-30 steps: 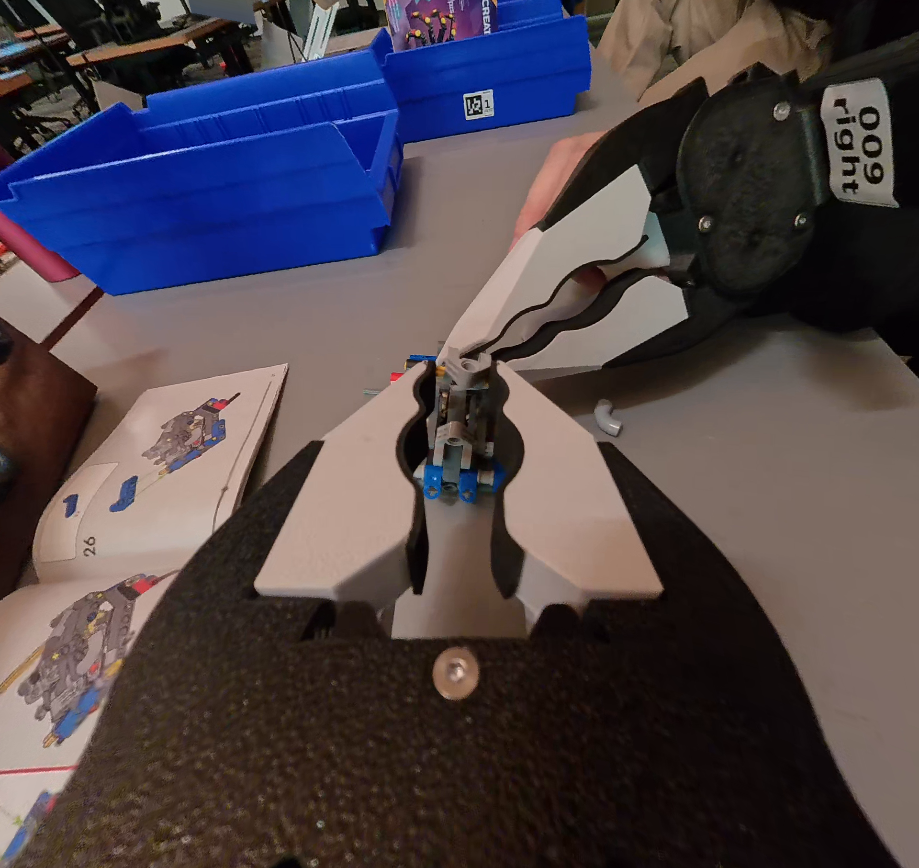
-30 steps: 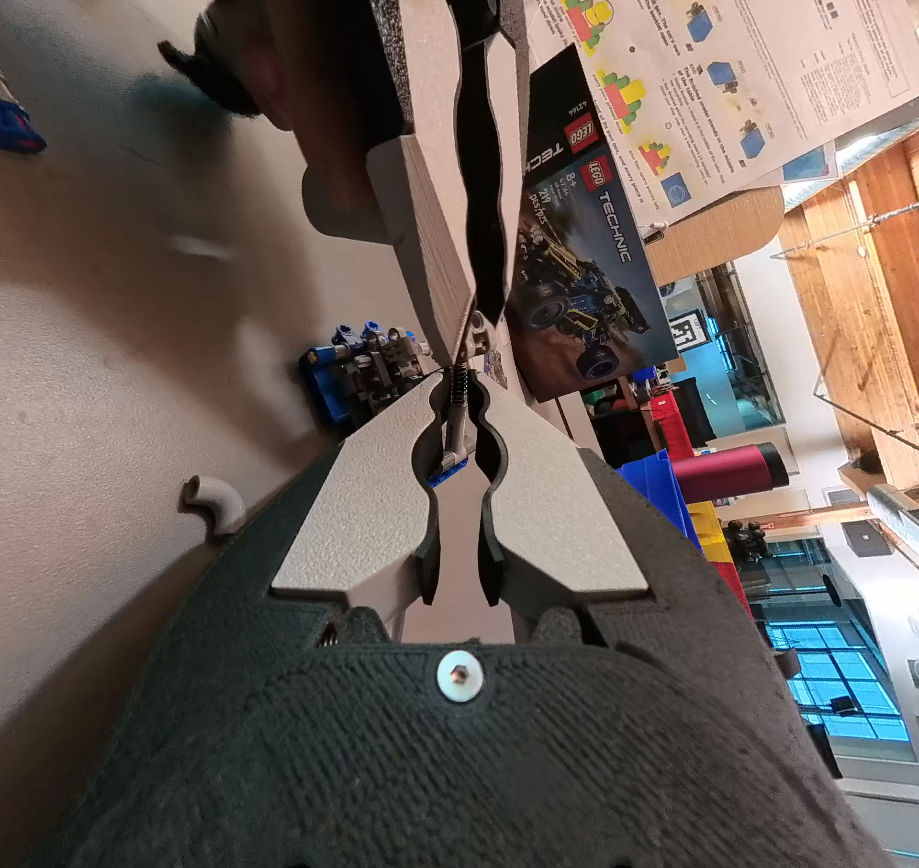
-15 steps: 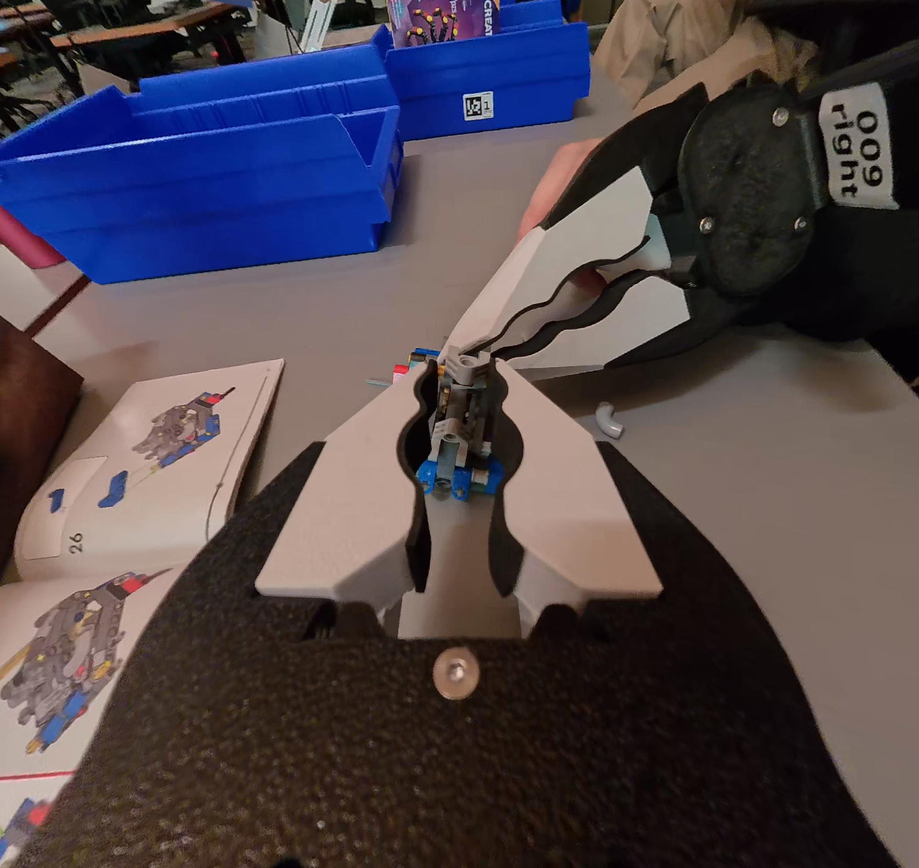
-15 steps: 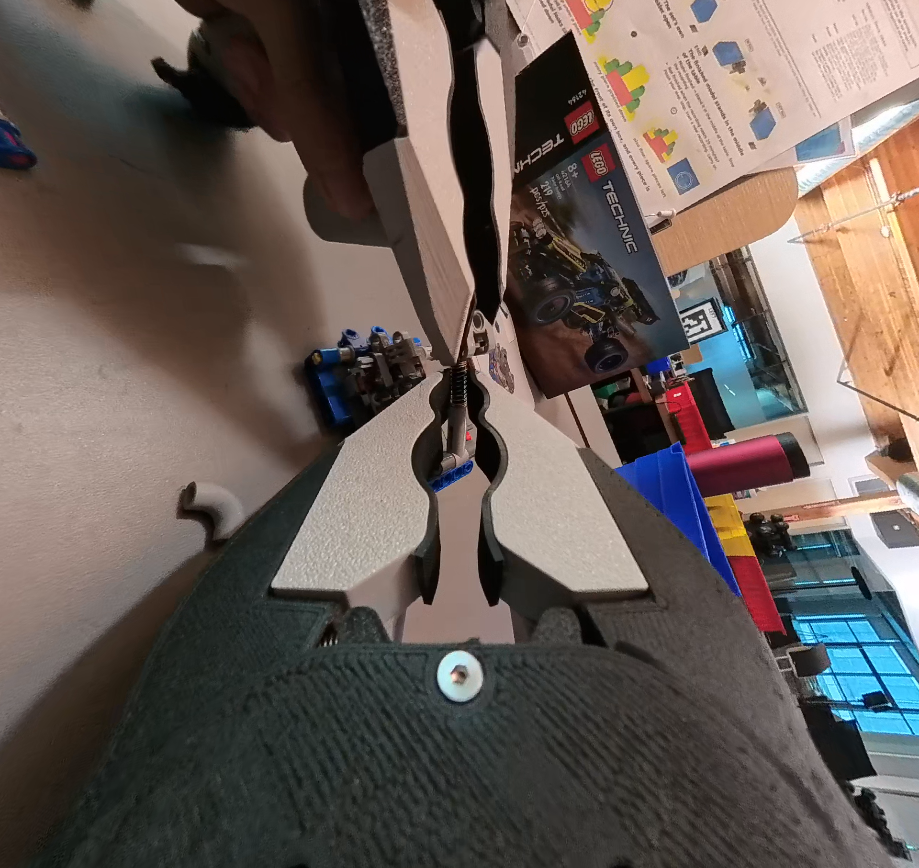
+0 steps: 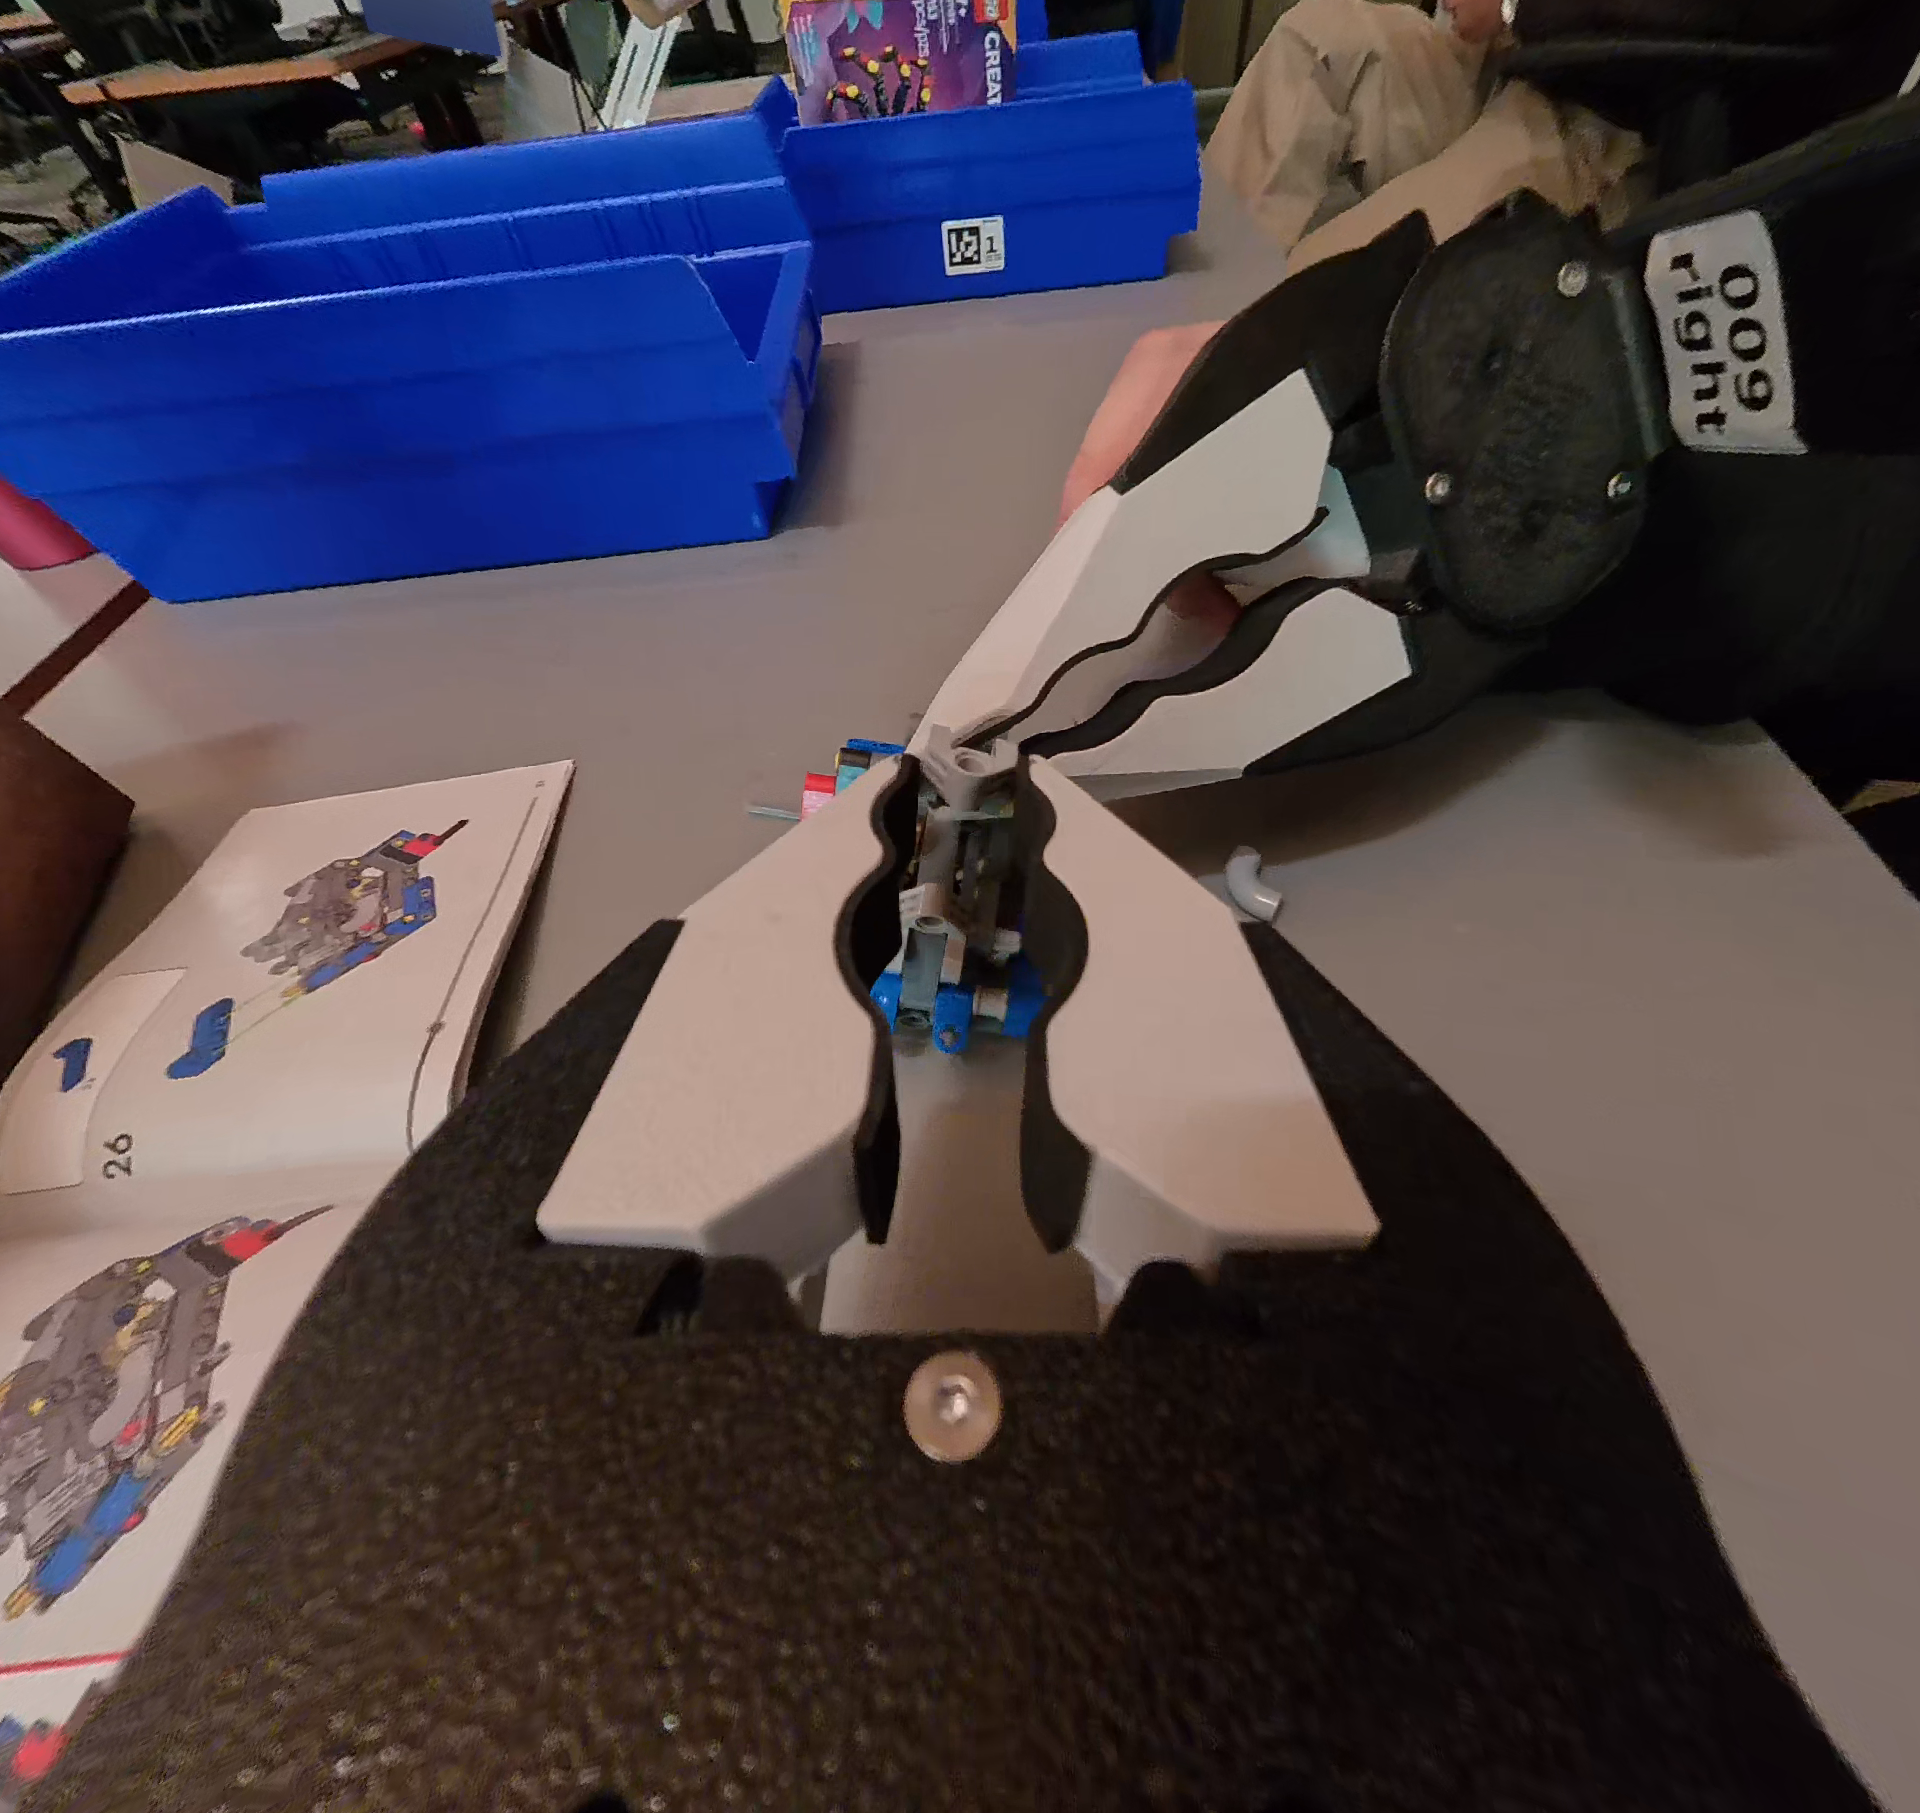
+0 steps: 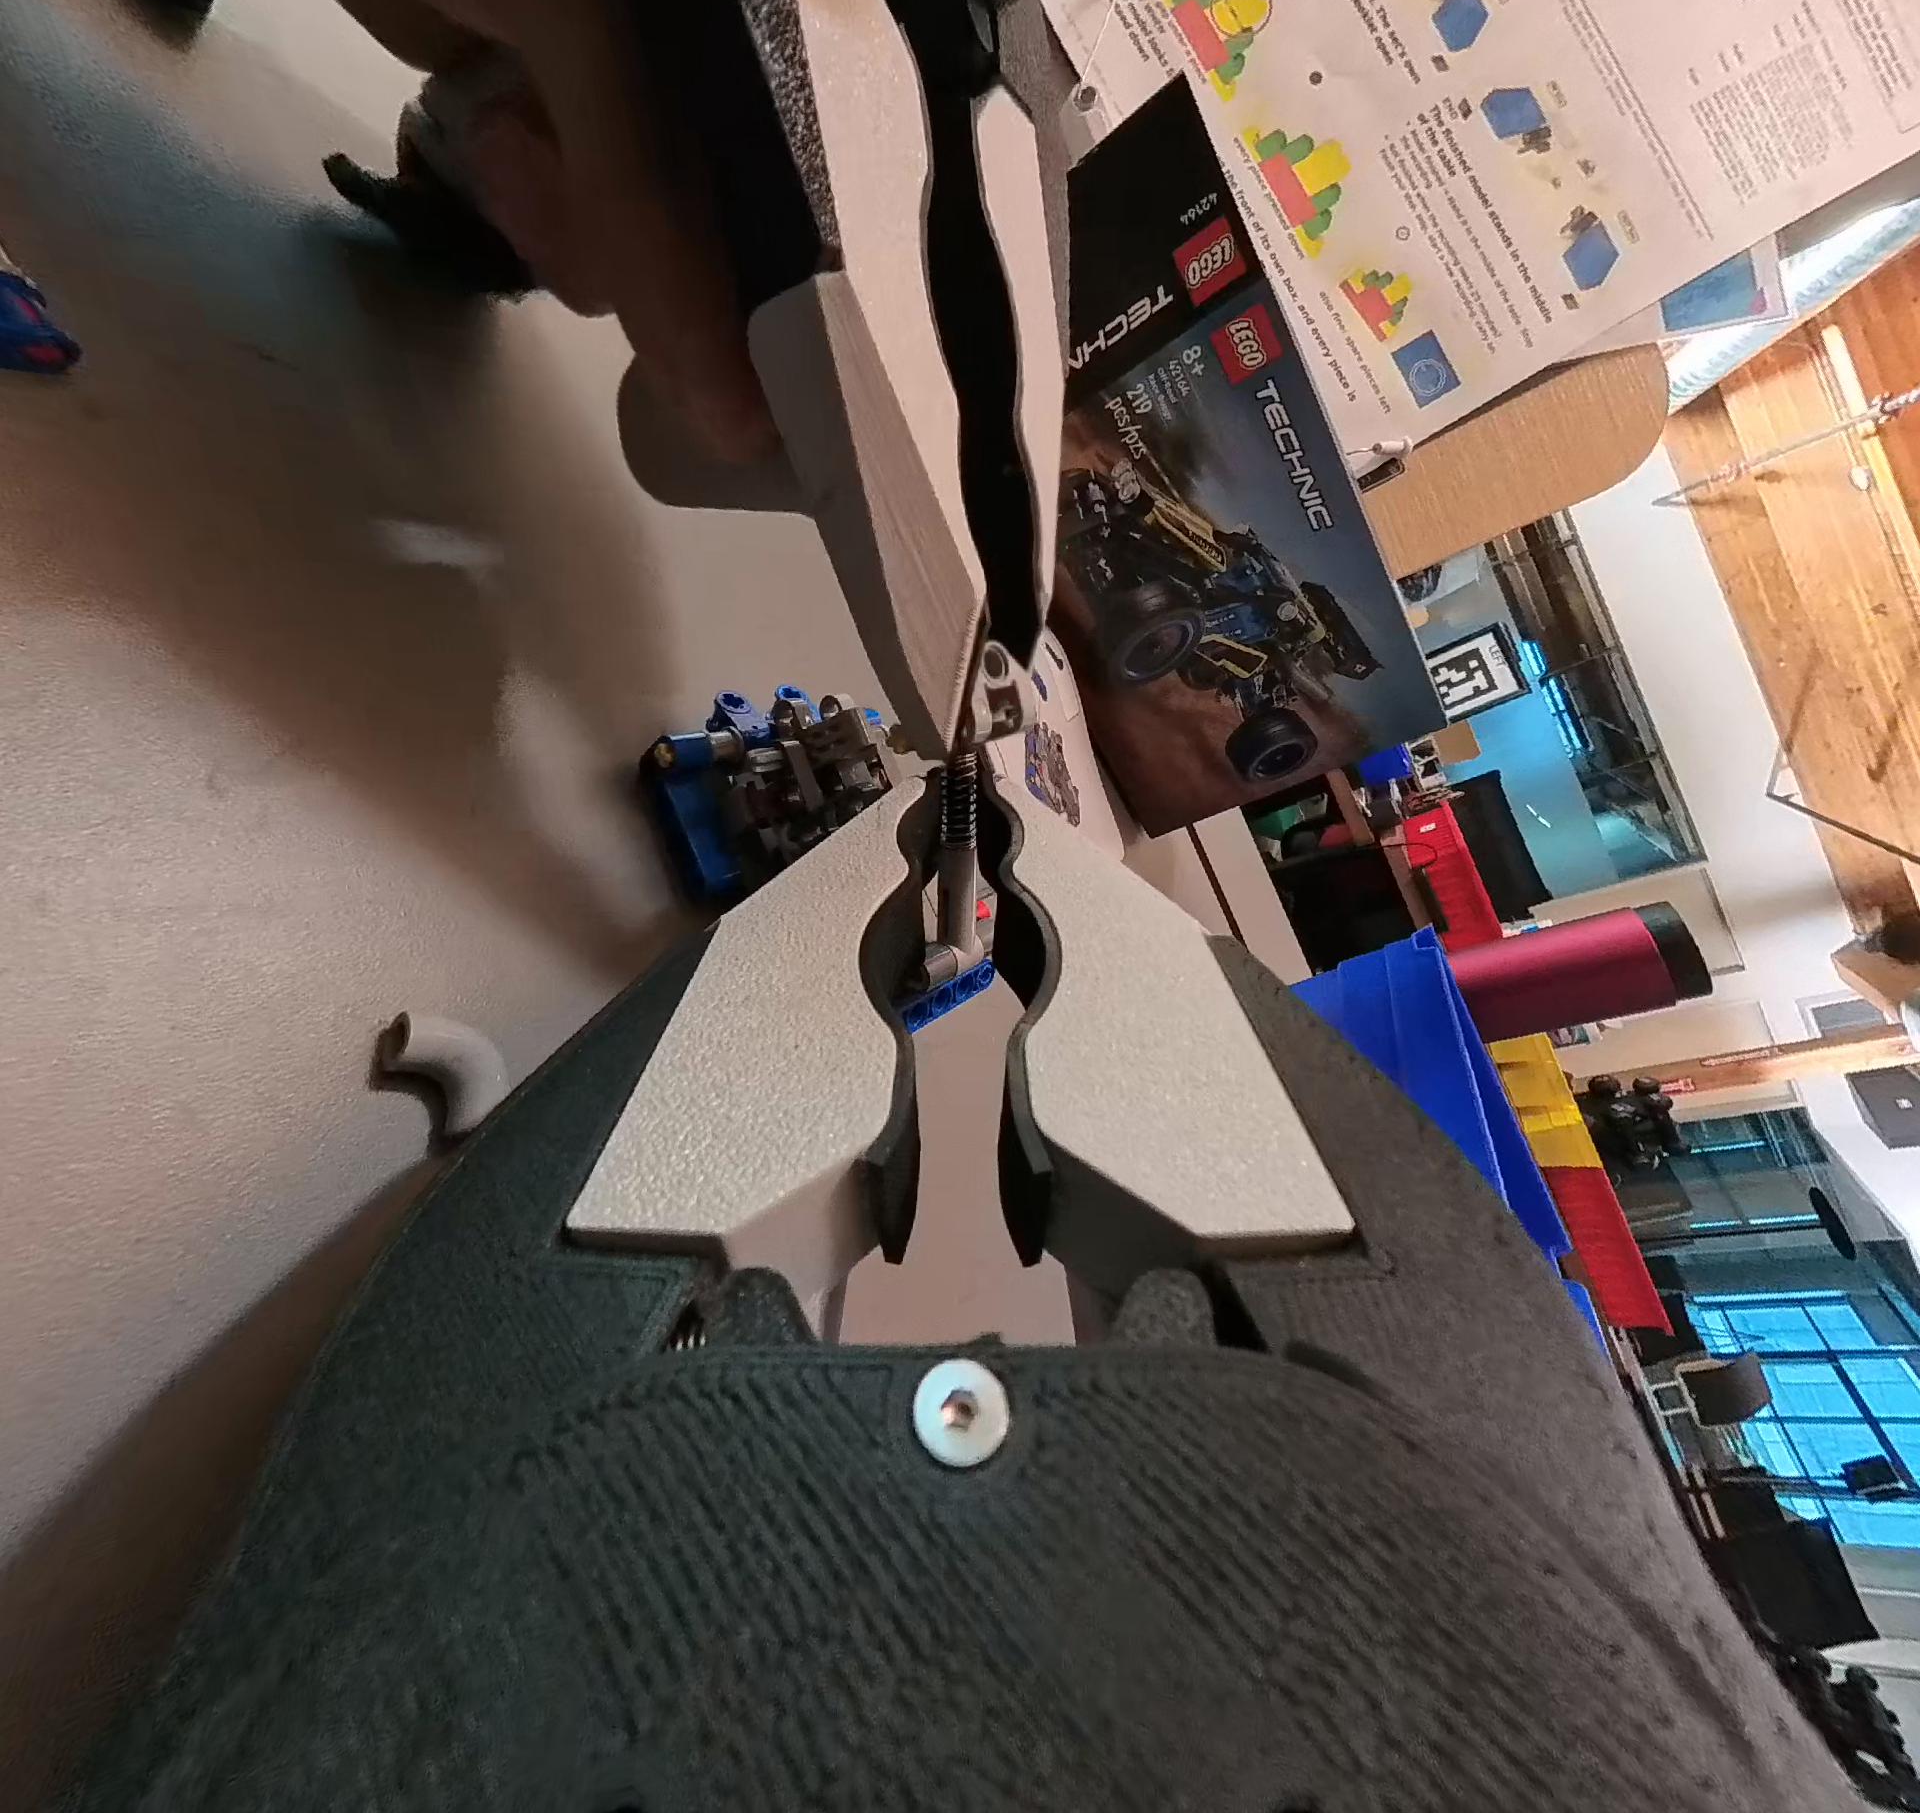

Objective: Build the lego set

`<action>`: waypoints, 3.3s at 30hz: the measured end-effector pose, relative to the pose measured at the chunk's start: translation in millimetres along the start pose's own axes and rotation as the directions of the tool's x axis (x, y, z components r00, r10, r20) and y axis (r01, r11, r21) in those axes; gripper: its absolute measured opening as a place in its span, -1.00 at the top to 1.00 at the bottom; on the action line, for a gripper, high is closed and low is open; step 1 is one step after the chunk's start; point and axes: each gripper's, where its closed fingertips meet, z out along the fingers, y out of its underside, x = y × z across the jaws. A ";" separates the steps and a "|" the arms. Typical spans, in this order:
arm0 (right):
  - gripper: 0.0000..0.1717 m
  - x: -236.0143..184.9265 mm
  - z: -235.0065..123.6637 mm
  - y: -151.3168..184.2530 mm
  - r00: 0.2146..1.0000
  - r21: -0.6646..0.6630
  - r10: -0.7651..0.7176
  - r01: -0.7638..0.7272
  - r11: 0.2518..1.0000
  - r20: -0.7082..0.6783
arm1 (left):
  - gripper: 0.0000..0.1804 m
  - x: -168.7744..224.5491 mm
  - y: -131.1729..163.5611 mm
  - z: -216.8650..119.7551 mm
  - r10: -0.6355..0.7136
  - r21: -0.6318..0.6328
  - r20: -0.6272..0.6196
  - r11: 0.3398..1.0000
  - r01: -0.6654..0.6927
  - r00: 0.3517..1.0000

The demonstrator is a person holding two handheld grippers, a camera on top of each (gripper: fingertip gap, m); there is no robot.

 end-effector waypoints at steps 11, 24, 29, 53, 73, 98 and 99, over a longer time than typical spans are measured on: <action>0.96 0.0 0.1 -1.0 0.999 0.009 -0.047 0.047 0.999 -0.015 | 0.64 1.4 -3.9 -8.3 0.107 -0.057 0.004 0.993 -0.107 0.994; 0.96 7.0 6.1 9.2 0.989 -0.044 -0.091 0.097 0.994 0.114 | 0.70 -15.3 35.3 1.7 -0.057 -0.273 -0.073 0.961 0.035 0.996; 0.95 10.4 10.3 12.0 0.980 -0.080 -0.164 0.173 0.982 0.111 | 0.69 -18.4 36.0 0.6 -0.064 -0.245 -0.060 0.968 0.047 0.996; 0.95 18.6 20.1 10.4 0.975 -0.186 -0.194 0.213 0.959 0.111 | 0.78 -23.7 29.6 1.9 0.146 -0.289 0.029 0.948 -0.132 0.989; 0.91 20.2 16.0 20.9 0.960 -0.128 -0.234 0.255 0.959 0.156 | 0.76 -22.0 29.0 6.6 0.131 -0.219 -0.013 0.967 -0.131 0.991; 0.95 21.8 19.2 30.0 0.972 -0.094 -0.207 0.218 0.971 0.109 | 0.73 -33.8 12.4 9.1 0.143 -0.243 0.045 0.962 -0.128 0.989; 0.95 21.8 19.3 30.1 0.972 -0.096 -0.211 0.221 0.970 0.106 | 0.68 -33.4 18.2 9.2 0.117 -0.266 0.034 0.958 -0.104 0.992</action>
